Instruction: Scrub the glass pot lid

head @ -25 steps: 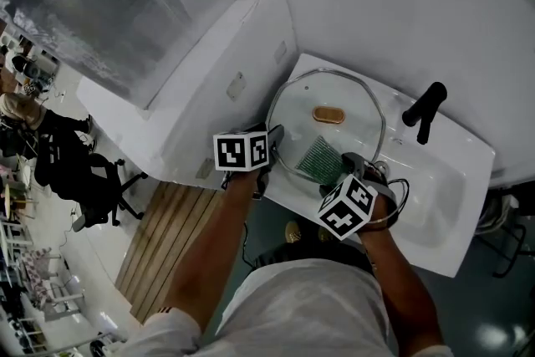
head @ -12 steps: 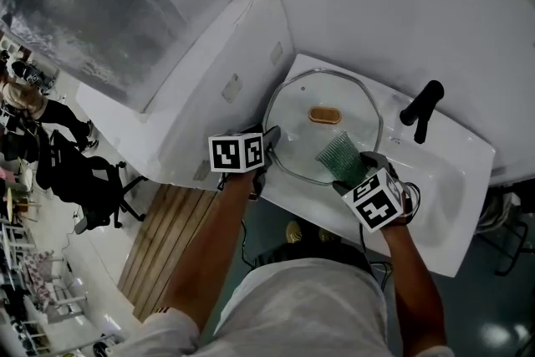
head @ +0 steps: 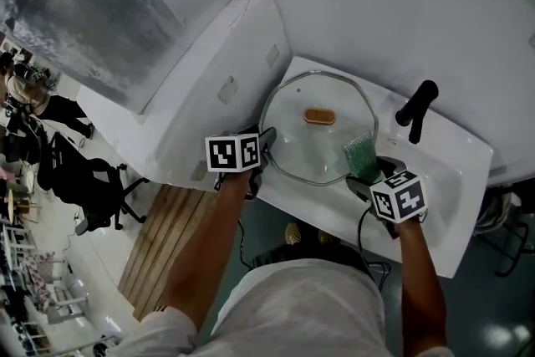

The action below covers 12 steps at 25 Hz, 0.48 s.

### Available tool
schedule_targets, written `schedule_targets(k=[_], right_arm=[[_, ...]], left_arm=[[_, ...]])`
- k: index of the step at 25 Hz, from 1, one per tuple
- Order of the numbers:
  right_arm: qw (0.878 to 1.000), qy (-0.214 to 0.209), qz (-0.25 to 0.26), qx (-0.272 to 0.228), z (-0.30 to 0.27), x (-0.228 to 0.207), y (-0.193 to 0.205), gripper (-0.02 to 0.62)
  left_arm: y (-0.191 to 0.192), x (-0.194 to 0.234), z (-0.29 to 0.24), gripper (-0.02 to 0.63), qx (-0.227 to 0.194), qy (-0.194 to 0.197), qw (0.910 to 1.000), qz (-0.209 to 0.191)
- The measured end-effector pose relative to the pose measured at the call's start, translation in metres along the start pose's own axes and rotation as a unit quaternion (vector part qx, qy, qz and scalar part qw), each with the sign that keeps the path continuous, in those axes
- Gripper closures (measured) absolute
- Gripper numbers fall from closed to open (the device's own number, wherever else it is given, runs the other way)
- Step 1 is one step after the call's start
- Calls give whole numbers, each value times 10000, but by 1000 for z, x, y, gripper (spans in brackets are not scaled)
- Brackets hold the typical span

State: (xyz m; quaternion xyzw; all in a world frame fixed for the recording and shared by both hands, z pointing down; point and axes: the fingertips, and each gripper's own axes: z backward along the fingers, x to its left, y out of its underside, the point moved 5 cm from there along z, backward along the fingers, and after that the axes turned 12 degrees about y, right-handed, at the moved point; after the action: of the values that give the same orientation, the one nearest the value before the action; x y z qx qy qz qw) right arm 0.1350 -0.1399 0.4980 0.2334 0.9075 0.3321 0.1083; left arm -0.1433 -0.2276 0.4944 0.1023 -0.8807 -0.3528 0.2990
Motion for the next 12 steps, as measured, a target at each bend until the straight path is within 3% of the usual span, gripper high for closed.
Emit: schedule_targets(k=[12], right_arm=[[9994, -198, -21, -300, 18, 2, -14, 247]], left_arm=[[-6, -9, 10, 393, 22, -199, 9993, -306]])
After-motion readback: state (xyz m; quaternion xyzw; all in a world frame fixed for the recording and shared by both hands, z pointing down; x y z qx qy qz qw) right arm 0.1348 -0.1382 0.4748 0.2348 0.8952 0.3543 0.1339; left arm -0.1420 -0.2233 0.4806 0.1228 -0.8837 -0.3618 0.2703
